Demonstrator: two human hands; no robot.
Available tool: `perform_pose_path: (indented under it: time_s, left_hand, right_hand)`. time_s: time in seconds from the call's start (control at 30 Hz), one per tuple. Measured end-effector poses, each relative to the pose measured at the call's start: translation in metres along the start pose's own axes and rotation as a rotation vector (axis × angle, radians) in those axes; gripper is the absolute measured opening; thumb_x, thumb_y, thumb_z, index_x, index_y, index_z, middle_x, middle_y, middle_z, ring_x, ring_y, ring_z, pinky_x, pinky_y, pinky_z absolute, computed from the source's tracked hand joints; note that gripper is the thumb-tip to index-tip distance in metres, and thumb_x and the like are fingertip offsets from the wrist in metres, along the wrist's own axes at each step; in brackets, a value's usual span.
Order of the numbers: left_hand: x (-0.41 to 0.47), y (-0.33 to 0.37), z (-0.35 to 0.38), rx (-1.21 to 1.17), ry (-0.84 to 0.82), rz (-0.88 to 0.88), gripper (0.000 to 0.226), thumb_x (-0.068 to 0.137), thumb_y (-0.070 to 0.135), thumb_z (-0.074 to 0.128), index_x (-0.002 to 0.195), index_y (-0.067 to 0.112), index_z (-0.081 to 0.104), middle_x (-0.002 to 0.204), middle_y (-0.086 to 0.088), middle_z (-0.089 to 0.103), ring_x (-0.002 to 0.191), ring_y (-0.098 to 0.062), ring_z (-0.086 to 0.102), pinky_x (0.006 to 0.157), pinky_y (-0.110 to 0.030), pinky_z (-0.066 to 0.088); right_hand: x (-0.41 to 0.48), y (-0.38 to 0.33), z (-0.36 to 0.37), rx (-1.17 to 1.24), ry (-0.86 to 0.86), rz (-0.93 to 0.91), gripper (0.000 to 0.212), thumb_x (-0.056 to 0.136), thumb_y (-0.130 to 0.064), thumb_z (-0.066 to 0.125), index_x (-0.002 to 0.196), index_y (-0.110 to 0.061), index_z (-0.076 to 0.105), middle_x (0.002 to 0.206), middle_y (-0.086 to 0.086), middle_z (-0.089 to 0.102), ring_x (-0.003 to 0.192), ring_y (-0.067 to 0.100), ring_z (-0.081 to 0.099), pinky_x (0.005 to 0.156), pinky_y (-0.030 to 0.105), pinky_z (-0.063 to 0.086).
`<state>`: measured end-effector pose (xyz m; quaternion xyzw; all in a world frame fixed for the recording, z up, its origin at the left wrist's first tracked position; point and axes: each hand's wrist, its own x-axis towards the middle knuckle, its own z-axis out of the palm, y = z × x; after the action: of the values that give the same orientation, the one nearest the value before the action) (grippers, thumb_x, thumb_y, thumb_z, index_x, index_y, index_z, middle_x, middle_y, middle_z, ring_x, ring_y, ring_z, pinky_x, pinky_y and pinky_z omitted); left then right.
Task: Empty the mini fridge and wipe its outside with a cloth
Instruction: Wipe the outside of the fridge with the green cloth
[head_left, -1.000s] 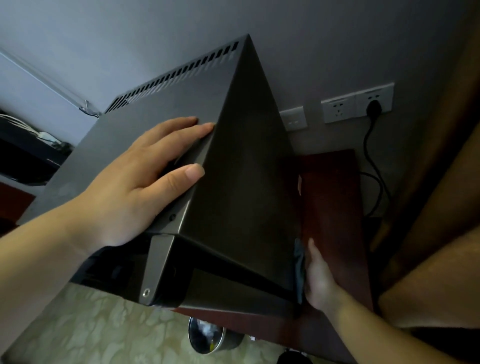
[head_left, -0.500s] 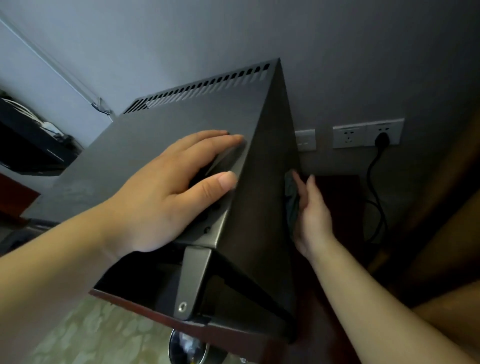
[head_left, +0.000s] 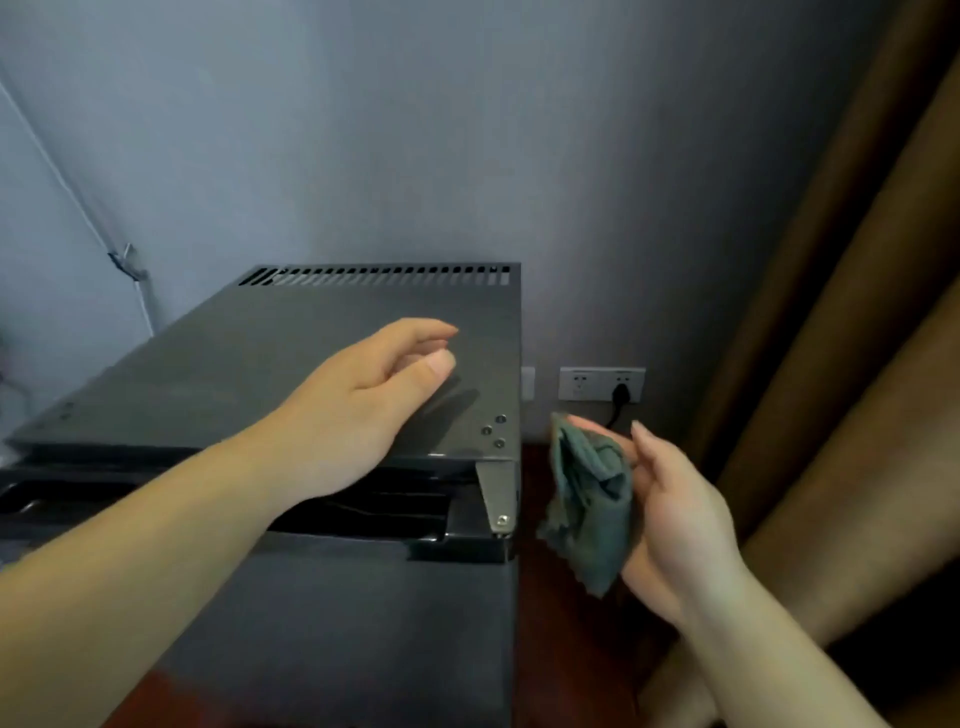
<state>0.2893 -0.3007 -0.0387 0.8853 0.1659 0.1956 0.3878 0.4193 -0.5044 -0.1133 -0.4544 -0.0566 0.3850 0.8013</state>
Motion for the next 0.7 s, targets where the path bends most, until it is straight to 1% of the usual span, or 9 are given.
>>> perform_pose_path:
  time_s: [0.07, 0.1, 0.2, 0.3, 0.37, 0.47, 0.53, 0.6, 0.7]
  left_hand:
    - [-0.022, -0.001, -0.010, 0.020, -0.022, 0.070, 0.034, 0.093, 0.059, 0.051, 0.127, 0.054, 0.053, 0.124, 0.038, 0.057, 0.119, 0.018, 0.048, 0.097, -0.015, 0.036]
    - [-0.033, -0.002, -0.015, 0.023, -0.025, 0.106, 0.038, 0.091, 0.060, 0.051, 0.128, 0.054, 0.052, 0.125, 0.039, 0.055, 0.121, 0.018, 0.047, 0.098, -0.015, 0.036]
    - [-0.067, -0.006, -0.035, -0.018, -0.024, 0.191, 0.034, 0.097, 0.046, 0.055, 0.129, 0.056, 0.050, 0.128, 0.039, 0.052, 0.123, 0.018, 0.044, 0.099, -0.012, 0.036]
    - [-0.100, -0.015, -0.055, -0.048, -0.003, 0.258, 0.037, 0.096, 0.044, 0.057, 0.129, 0.059, 0.048, 0.128, 0.044, 0.047, 0.124, 0.019, 0.043, 0.097, -0.009, 0.035]
    - [-0.123, -0.024, -0.068, -0.095, 0.003, 0.291, 0.043, 0.095, 0.040, 0.061, 0.132, 0.058, 0.047, 0.131, 0.040, 0.046, 0.127, 0.015, 0.043, 0.100, -0.012, 0.036]
    - [-0.148, -0.035, -0.079, -0.172, -0.016, 0.326, 0.054, 0.086, 0.048, 0.065, 0.135, 0.060, 0.044, 0.139, 0.033, 0.043, 0.131, 0.005, 0.046, 0.105, -0.026, 0.041]
    - [-0.162, -0.041, -0.083, -0.254, -0.037, 0.332, 0.059, 0.080, 0.052, 0.066, 0.134, 0.061, 0.044, 0.141, 0.031, 0.042, 0.132, 0.000, 0.048, 0.107, -0.034, 0.044]
    - [-0.174, -0.046, -0.086, -0.321, -0.041, 0.337, 0.059, 0.079, 0.049, 0.070, 0.133, 0.057, 0.048, 0.143, 0.024, 0.045, 0.133, -0.007, 0.050, 0.107, -0.039, 0.046]
    - [-0.186, -0.055, -0.087, -0.396, -0.005, 0.341, 0.053, 0.080, 0.041, 0.074, 0.130, 0.045, 0.056, 0.139, 0.012, 0.053, 0.130, -0.019, 0.055, 0.104, -0.042, 0.050]
  right_hand:
    - [-0.019, -0.011, 0.017, -0.111, 0.060, -0.132, 0.040, 0.102, -0.030, 0.043, 0.108, -0.013, 0.079, 0.111, 0.015, 0.075, 0.095, 0.027, 0.074, 0.100, 0.051, 0.050]
    - [-0.027, -0.014, 0.027, -0.167, 0.072, -0.198, 0.035, 0.100, -0.023, 0.046, 0.108, -0.013, 0.079, 0.111, 0.013, 0.076, 0.098, 0.025, 0.074, 0.101, 0.051, 0.050]
    - [-0.055, -0.018, 0.059, -0.460, 0.044, -0.336, 0.032, 0.100, -0.007, 0.048, 0.112, -0.015, 0.077, 0.111, 0.008, 0.076, 0.107, 0.025, 0.071, 0.101, 0.048, 0.052]
    - [-0.080, -0.009, 0.093, -0.642, 0.006, -0.368, 0.027, 0.100, -0.007, 0.055, 0.116, -0.017, 0.074, 0.108, 0.006, 0.077, 0.106, 0.023, 0.072, 0.101, 0.044, 0.053]
    - [-0.092, 0.005, 0.115, -0.715, 0.011, -0.385, 0.023, 0.096, -0.011, 0.064, 0.115, -0.019, 0.075, 0.108, 0.003, 0.077, 0.105, 0.019, 0.072, 0.104, 0.044, 0.051]
    - [-0.109, 0.028, 0.147, -0.780, -0.017, -0.367, 0.022, 0.091, -0.016, 0.072, 0.112, -0.022, 0.075, 0.103, 0.001, 0.078, 0.099, 0.020, 0.074, 0.098, 0.048, 0.055]
    - [-0.120, 0.042, 0.166, -0.742, -0.057, -0.323, 0.022, 0.088, -0.014, 0.075, 0.109, -0.019, 0.075, 0.101, 0.005, 0.078, 0.095, 0.025, 0.075, 0.091, 0.050, 0.058]
    - [-0.127, 0.053, 0.182, -0.679, -0.085, -0.290, 0.023, 0.084, -0.009, 0.078, 0.106, -0.014, 0.075, 0.100, 0.010, 0.078, 0.092, 0.031, 0.075, 0.084, 0.051, 0.060]
    - [-0.131, 0.068, 0.198, -0.631, -0.106, -0.269, 0.029, 0.079, -0.005, 0.080, 0.107, -0.006, 0.071, 0.101, 0.016, 0.076, 0.087, 0.028, 0.074, 0.081, 0.044, 0.061]
